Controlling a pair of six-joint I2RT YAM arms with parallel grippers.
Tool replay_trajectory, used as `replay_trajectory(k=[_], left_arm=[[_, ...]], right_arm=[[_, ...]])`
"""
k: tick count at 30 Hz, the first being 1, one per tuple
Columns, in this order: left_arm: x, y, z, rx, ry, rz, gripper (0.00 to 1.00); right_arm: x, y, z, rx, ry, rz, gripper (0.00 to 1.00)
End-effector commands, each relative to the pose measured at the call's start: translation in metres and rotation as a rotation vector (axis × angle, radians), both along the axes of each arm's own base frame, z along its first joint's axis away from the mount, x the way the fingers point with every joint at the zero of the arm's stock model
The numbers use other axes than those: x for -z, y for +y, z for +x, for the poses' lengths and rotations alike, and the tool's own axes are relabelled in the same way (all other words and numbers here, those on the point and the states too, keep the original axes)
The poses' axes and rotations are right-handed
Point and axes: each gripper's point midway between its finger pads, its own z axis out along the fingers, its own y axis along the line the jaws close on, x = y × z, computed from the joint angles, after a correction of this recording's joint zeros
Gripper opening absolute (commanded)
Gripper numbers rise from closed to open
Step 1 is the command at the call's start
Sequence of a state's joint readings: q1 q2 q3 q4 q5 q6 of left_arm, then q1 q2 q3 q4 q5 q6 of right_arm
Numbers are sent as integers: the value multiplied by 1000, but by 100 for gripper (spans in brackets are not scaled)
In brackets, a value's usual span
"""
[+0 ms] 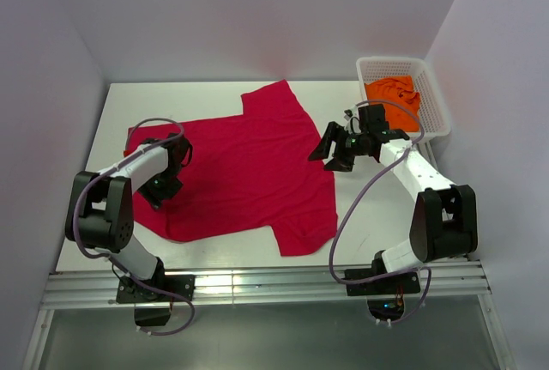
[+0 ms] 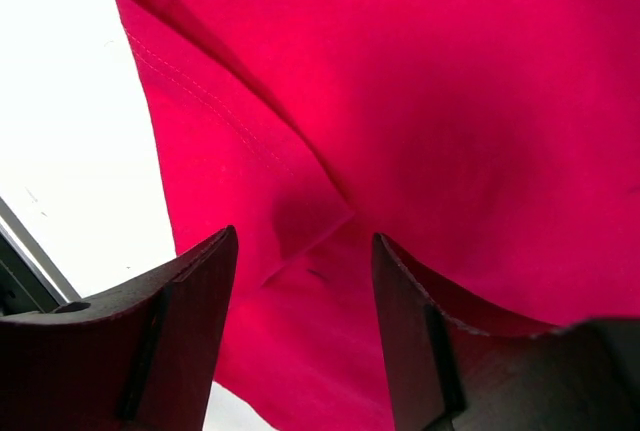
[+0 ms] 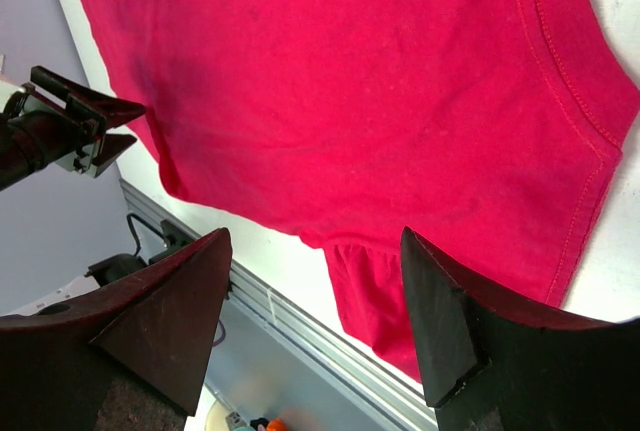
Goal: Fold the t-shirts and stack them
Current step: Flatten out the tshirt
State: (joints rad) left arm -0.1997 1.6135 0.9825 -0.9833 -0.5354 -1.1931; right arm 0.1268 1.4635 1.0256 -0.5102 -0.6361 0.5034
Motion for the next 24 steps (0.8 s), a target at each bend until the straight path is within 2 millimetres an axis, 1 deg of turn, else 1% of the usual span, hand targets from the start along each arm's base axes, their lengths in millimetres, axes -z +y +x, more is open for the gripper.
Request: replay_trajectory(k=[1,11,24], left_arm=[[-6,2,10,3,-24,14,61],[4,6,2,-3,13,21,55],[14,8,0,-11,40,16,54]], right_arm=[[-14,-3,5,0,-62,0,76],[-9,-4,7,3,-51,1,76],[-7,-5,9,4,-46,-1,76]])
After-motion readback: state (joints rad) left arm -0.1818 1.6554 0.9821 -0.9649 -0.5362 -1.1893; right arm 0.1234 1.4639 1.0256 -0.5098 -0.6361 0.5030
